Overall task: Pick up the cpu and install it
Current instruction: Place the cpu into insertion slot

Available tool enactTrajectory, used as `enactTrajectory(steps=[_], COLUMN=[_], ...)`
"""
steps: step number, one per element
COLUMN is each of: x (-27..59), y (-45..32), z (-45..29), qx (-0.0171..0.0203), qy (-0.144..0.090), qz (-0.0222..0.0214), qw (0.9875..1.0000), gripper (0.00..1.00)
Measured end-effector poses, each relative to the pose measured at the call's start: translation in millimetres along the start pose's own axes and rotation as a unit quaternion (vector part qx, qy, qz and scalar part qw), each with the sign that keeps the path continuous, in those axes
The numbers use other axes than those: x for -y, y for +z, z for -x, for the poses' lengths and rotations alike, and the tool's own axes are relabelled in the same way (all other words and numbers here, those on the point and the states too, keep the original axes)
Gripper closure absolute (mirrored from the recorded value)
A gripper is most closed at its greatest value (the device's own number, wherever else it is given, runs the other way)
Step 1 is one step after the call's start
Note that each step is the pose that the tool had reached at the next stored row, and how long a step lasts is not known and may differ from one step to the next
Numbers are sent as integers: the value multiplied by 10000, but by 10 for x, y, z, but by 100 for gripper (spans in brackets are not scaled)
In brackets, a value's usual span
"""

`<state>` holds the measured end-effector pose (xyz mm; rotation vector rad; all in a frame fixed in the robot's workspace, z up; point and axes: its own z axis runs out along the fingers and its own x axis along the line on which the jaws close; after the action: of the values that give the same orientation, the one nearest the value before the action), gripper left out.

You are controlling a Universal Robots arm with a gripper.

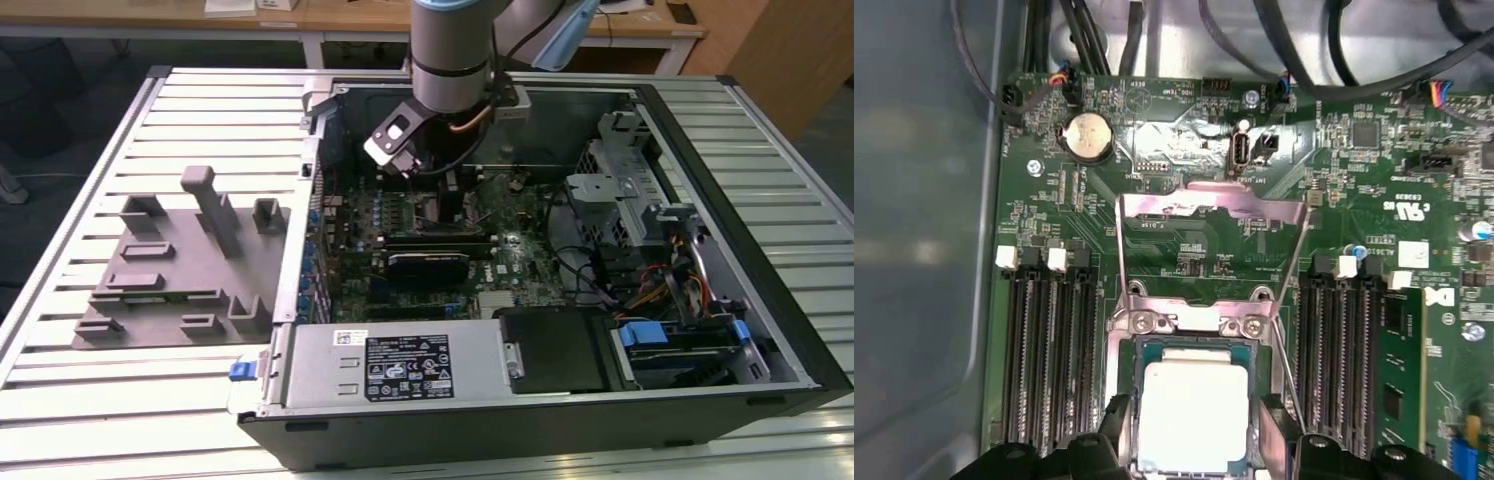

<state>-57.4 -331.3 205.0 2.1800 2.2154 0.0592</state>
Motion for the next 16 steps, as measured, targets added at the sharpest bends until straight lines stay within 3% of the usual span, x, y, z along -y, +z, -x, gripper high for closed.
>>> enactTrajectory(steps=[2,9,11,13,14,16], x=[-2,-1,-2,-2,-2,-2], y=[-31,-32,-31,-31,-31,-31], z=[0,0,0,0,0,0], qx=[1,4,5,6,6,8], qy=[0,0,-1,0,0,-1], qz=[0,0,0,0,0,0], qw=[10000,10000,10000,10000,10000,10000], gripper=[38,40,46,58,58,70])
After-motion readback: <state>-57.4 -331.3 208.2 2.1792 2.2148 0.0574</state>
